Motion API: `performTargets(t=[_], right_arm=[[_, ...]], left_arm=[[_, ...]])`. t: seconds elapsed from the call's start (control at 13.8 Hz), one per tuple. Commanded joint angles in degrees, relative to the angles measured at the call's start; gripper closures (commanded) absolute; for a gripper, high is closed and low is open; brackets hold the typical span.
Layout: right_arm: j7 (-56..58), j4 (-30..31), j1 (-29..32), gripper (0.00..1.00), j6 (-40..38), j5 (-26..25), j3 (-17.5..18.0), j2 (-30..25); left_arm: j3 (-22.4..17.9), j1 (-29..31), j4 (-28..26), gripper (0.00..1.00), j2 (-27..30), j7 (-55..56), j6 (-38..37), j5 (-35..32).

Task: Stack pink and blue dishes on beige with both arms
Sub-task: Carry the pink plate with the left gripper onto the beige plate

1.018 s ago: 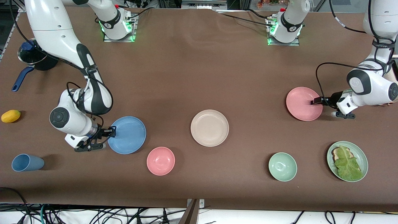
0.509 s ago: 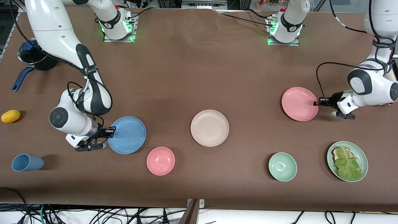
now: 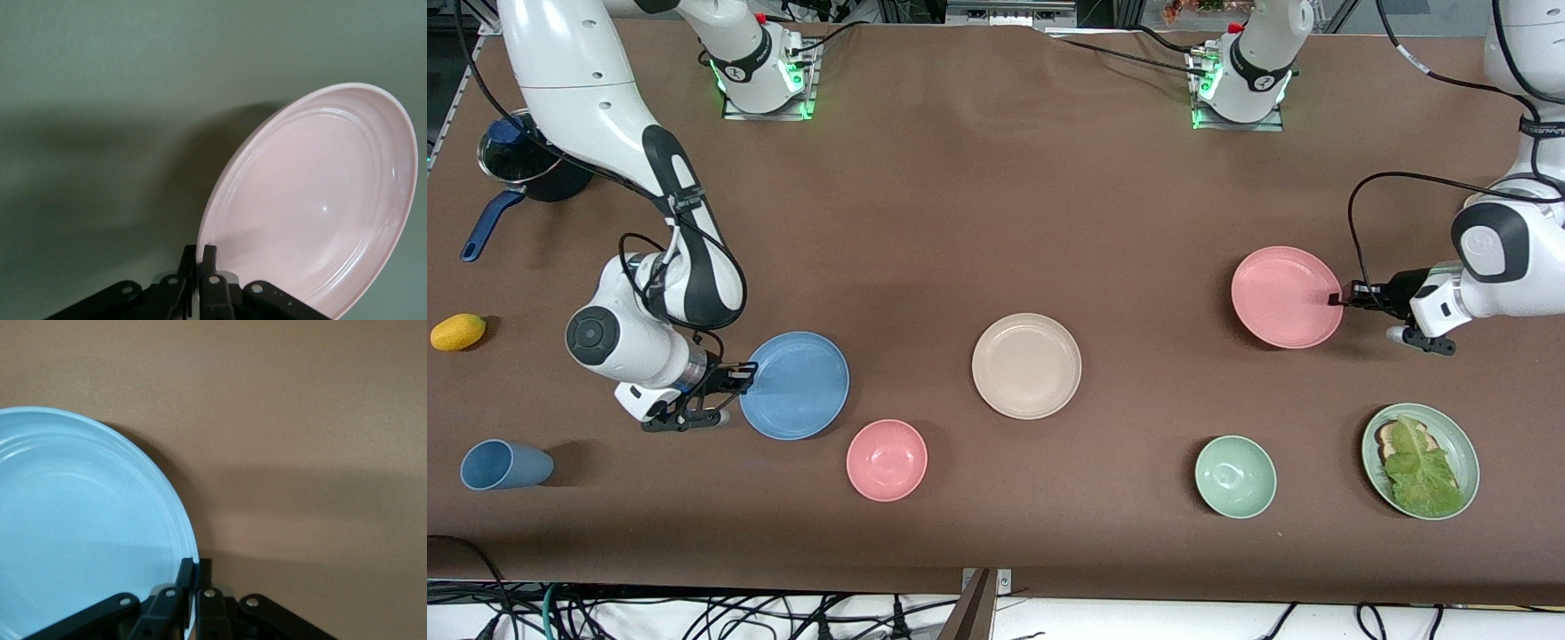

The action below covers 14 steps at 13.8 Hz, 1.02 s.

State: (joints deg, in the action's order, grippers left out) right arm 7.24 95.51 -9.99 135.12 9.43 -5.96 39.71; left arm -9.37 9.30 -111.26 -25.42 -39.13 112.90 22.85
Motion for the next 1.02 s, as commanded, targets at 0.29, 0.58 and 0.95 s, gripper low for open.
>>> performTargets(t=[0.29,0.58,0.95], right_arm=[[1.55,0.11,0.58,1.00,-1.17,0.85,0.60,-1.91],[1.99,-6.11,0.58,1.00,-9.77,0.41,0.33,-2.70],[1.64,-11.23,0.41,1.00,-15.24,0.41,0.33,-2.18]], left_arm=[[5.58,-9.37,6.57,1.00,0.90,17.46,-3.57,3.78],[8.05,-19.38,12.02,1.00,-0.15,34.52,-1.73,4.48],[8.05,-30.12,12.65,1.00,-4.18,45.79,9.85,4.58]])
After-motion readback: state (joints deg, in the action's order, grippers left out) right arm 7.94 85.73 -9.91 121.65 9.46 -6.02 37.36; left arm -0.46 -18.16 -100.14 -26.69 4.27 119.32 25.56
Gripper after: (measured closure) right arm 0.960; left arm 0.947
